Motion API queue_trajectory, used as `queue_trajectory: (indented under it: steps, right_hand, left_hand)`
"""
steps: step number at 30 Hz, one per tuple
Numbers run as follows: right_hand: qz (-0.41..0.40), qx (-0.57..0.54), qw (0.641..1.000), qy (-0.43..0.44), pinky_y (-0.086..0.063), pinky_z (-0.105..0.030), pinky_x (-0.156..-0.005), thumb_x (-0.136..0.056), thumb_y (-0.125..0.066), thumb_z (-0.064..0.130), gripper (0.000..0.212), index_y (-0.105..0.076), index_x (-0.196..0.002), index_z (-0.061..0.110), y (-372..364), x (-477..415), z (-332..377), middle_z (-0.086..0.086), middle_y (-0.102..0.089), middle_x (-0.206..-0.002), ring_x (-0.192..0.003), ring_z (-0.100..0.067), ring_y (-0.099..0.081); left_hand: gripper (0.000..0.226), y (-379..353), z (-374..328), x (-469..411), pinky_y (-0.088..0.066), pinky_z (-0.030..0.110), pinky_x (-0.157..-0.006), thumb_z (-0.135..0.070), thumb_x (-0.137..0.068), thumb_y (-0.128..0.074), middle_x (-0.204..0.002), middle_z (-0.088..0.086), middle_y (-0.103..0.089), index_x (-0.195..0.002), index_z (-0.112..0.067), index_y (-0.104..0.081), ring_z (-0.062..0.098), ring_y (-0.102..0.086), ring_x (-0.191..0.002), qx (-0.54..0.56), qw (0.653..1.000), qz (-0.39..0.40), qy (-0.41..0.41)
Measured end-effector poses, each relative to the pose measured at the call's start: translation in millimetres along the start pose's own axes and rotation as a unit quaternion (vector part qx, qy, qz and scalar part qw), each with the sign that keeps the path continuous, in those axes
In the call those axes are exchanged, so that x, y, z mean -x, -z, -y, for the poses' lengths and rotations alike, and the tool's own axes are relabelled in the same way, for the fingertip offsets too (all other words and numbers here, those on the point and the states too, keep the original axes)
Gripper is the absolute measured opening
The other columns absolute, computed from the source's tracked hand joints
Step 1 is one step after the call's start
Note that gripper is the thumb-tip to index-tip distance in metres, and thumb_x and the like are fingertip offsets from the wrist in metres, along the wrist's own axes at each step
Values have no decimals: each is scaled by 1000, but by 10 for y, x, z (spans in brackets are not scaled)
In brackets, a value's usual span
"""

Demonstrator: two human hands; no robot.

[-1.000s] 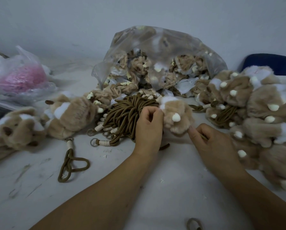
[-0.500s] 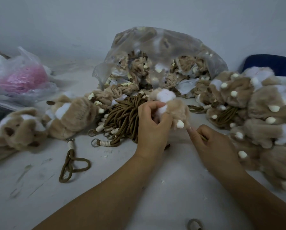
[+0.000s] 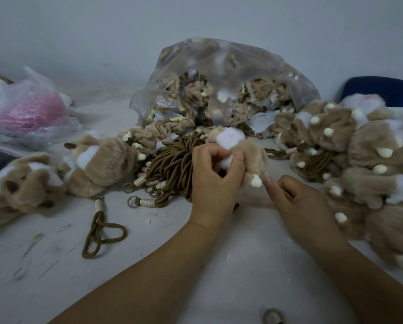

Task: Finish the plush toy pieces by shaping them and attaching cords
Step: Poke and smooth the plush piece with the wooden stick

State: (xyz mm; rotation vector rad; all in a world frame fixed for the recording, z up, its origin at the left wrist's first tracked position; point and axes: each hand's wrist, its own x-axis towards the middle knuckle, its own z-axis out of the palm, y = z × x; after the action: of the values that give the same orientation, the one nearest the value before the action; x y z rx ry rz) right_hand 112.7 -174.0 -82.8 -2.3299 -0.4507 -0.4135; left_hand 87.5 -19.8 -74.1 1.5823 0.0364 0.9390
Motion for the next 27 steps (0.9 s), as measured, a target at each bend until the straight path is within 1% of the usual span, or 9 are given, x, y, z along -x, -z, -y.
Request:
queue_trajectory:
  steps: [3,7,13,15,20,23,24,26,27]
  right_hand:
    - [9,-10,1000,2,-34,-33,-52,-87,-41,62,41,-43,-61,31,-6,-2,-19,13,-50,-56,-52,-11,-44]
    - [10,-11,1000,4,-34,-34,-53,-86,-42,63,40,-43,-63,30,-15,-18,-35,12,-49,-56,-52,-11,-43]
    - [16,-13,1000,10,-33,-33,-51,-87,-43,61,37,-46,-60,35,-14,-22,-23,13,-49,-56,-56,-7,-46]
    - [19,-17,1000,13,-34,-34,-51,-86,-43,60,37,-46,-61,34,-12,-24,-18,13,-49,-55,-54,-8,-45]
    - [28,-24,999,26,-35,-35,-51,-82,-43,62,49,-41,-59,18,-7,0,-7,3,-44,-52,-50,-10,-41]
    - [35,-40,998,40,-30,-23,-47,-82,-45,59,46,-43,-60,19,-3,10,9,6,-46,-53,-50,-7,-42]
    - [36,-45,998,41,-31,-23,-47,-83,-47,57,44,-43,-61,19,-9,12,13,7,-46,-52,-49,-6,-41]
    - [35,-46,997,41,-30,-23,-48,-84,-49,52,44,-43,-60,16,-33,22,25,10,-46,-52,-49,-6,-41]
    - [32,-48,997,42,-30,-23,-47,-85,-48,50,44,-44,-60,14,-46,26,33,12,-48,-53,-50,-5,-42]
  left_hand:
    - [22,4,7,2,-42,11,-87,-33,-85,-64,-111,-3,-52,-102,-36,-51,1,-52,-100,-7,1000,12,11]
    - [23,22,25,-3,-36,4,-92,-27,-92,-63,-115,-7,-47,-113,-33,-56,-10,-46,-104,-36,999,30,-20]
    - [23,28,27,-16,-37,6,-94,-24,-94,-64,-116,-6,-45,-115,-31,-57,-6,-46,-108,-47,998,36,-24]
    - [23,31,22,-18,-37,6,-95,-23,-94,-65,-115,-9,-45,-115,-30,-58,-5,-46,-109,-49,998,36,-19]
    - [16,34,1,-25,-37,5,-93,-17,-94,-64,-112,-10,-46,-107,-28,-65,-6,-48,-106,-45,998,45,4]
    - [15,39,-26,-27,-41,4,-85,-17,-93,-62,-112,-7,-53,-96,-31,-68,-7,-54,-101,-9,998,62,26]
    - [14,32,-23,-25,-44,7,-83,-18,-92,-63,-110,-5,-59,-93,-31,-68,-7,-57,-97,14,996,67,48]
    - [5,6,-14,-11,-53,22,-79,-25,-90,-65,-97,2,-70,-91,-24,-69,0,-66,-87,75,986,76,131]
    - [12,-14,-5,-1,-57,31,-78,-31,-86,-65,-91,2,-73,-92,-22,-70,7,-70,-86,101,976,85,171]
